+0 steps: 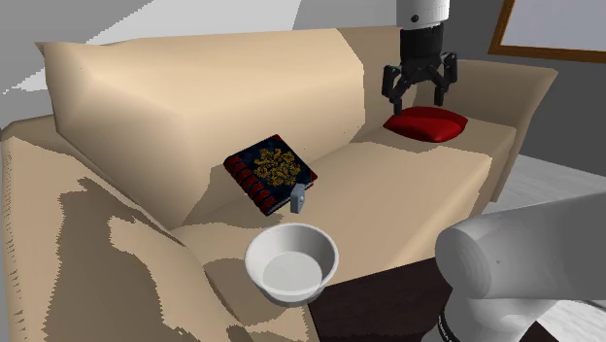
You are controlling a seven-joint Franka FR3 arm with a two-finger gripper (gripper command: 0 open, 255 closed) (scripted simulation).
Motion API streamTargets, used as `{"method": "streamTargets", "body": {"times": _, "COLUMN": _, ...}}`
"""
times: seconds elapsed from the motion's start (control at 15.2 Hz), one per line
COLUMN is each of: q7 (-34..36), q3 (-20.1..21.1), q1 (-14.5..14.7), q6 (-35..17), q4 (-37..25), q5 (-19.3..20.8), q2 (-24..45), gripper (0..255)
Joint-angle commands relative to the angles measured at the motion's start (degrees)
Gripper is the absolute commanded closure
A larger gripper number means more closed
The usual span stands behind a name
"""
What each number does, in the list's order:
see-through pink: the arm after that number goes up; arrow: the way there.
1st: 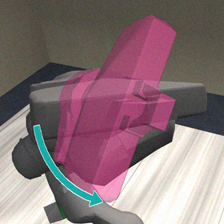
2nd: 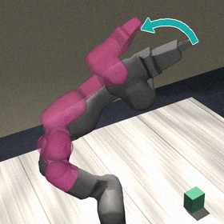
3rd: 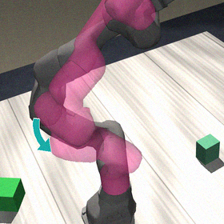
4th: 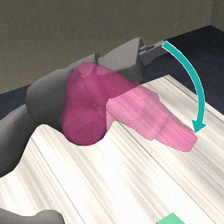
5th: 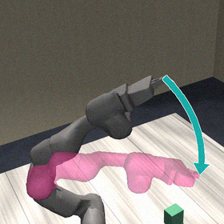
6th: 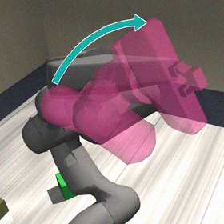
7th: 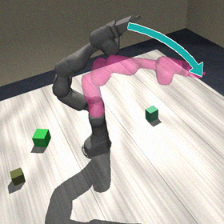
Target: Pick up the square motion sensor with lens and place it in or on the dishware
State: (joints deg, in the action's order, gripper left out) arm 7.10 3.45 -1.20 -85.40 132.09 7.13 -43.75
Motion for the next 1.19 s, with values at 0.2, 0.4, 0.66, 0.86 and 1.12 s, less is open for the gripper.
{"method": "streamTargets", "body": {"times": 0.2, "q7": 3.91, "q3": 1.94, "q1": 0.28, "q6": -5.02, "q4": 2.83, "q5": -1.86, "q2": 2.14, "gripper": 0}}
{"method": "streamTargets", "body": {"times": 0.4, "q7": 7.71, "q3": 3.92, "q1": 0.53, "q6": -10.21, "q4": 4.96, "q5": -3.51, "q2": 5.08, "gripper": 0}}
{"method": "streamTargets", "body": {"times": 0.66, "q7": 12.67, "q3": 6.61, "q1": 0.79, "q6": -17.28, "q4": 6.65, "q5": -5.25, "q2": 10.19, "gripper": 0}}
{"method": "streamTargets", "body": {"times": 0.86, "q7": 16.38, "q3": 8.63, "q1": 0.86, "q6": -22.58, "q4": 7.02, "q5": -6.10, "q2": 14.85, "gripper": 0}}
{"method": "streamTargets", "body": {"times": 1.12, "q7": 21.41, "q3": 11.29, "q1": 0.70, "q6": -29.41, "q4": 6.30, "q5": -6.42, "q2": 22.04, "gripper": 0}}
